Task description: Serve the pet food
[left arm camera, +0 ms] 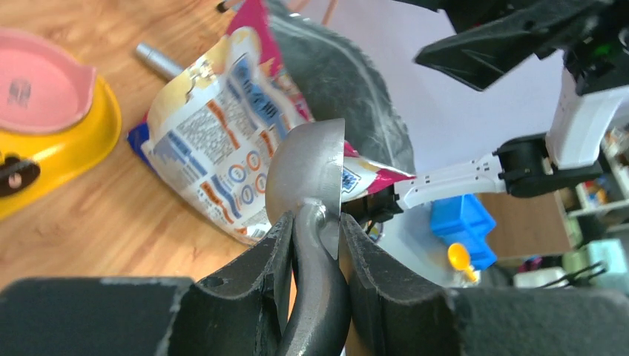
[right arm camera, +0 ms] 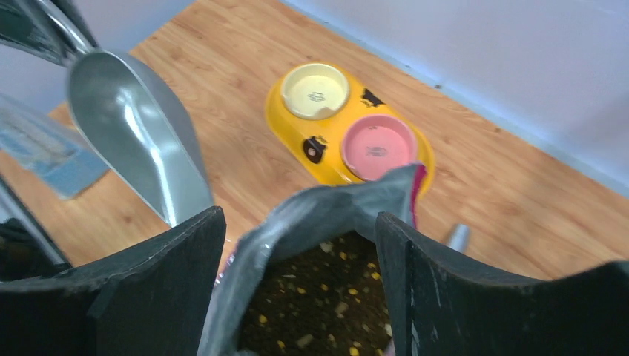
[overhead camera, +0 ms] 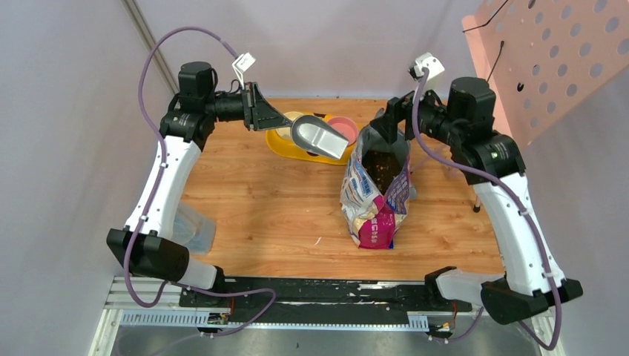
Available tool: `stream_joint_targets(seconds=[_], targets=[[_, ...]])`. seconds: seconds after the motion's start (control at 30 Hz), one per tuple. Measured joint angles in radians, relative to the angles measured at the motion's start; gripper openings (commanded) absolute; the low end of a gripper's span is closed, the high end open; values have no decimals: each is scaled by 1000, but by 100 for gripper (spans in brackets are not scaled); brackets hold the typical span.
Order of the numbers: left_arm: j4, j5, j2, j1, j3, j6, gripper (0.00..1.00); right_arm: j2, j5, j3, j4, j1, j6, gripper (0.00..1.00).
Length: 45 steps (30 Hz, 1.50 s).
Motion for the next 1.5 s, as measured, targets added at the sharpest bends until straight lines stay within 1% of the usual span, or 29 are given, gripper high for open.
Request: stream_joint_targets(seconds=[0.13, 0.23, 0.3, 0.4, 0.47, 0.53, 0.63, 0.67, 0.73, 0.9, 0.97, 1.03, 1.07, 1.13, 1.17, 1.27, 1.33, 1.5], targets=[[-24, 3, 1, -59, 121, 51, 0, -94, 91, -70, -6, -11, -50, 78], [-42, -13, 21, -105, 227, 79, 0, -129, 157, -105, -31, -32, -76, 78], [-64, -54, 51, -145, 305, 114, 0, -132, 193, -109, -53, -50, -89, 78], [-125, -161, 134, -236, 450, 205, 0, -124, 230, -109, -86, -76, -105, 77], [-167, -232, 196, -299, 518, 264, 0, -112, 251, -101, -122, -85, -108, 73], [-199, -291, 243, -342, 544, 305, 0, -94, 267, -87, -156, -92, -106, 68], [-248, -373, 304, -383, 548, 344, 0, -65, 278, -79, -203, -100, -92, 55], [-257, -394, 322, -387, 548, 345, 0, -56, 278, -79, -219, -102, -82, 53], [-259, -438, 348, -393, 548, 340, 0, -44, 277, -79, -245, -103, -61, 52], [-259, -535, 357, -420, 547, 280, 0, -12, 273, -61, -285, -105, -19, 58], [-260, -567, 357, -436, 547, 265, 0, 14, 273, -37, -295, -105, -8, 58], [-263, -604, 357, -457, 546, 261, 0, 47, 273, -12, -300, -104, 1, 52], [-264, -624, 357, -470, 546, 261, 0, 65, 273, -2, -306, -104, 5, 47], [-268, -664, 358, -496, 546, 263, 0, 92, 273, 7, -322, -104, 11, 29], [-271, -681, 358, -506, 546, 265, 0, 105, 273, 11, -335, -105, 15, 25], [-278, -733, 360, -531, 547, 267, 0, 136, 274, 28, -367, -104, 29, 17], [-283, -764, 362, -542, 547, 267, 0, 143, 279, 45, -383, -104, 31, 0], [-297, -796, 369, -548, 551, 265, 0, 145, 277, 68, -411, -95, 34, 0]])
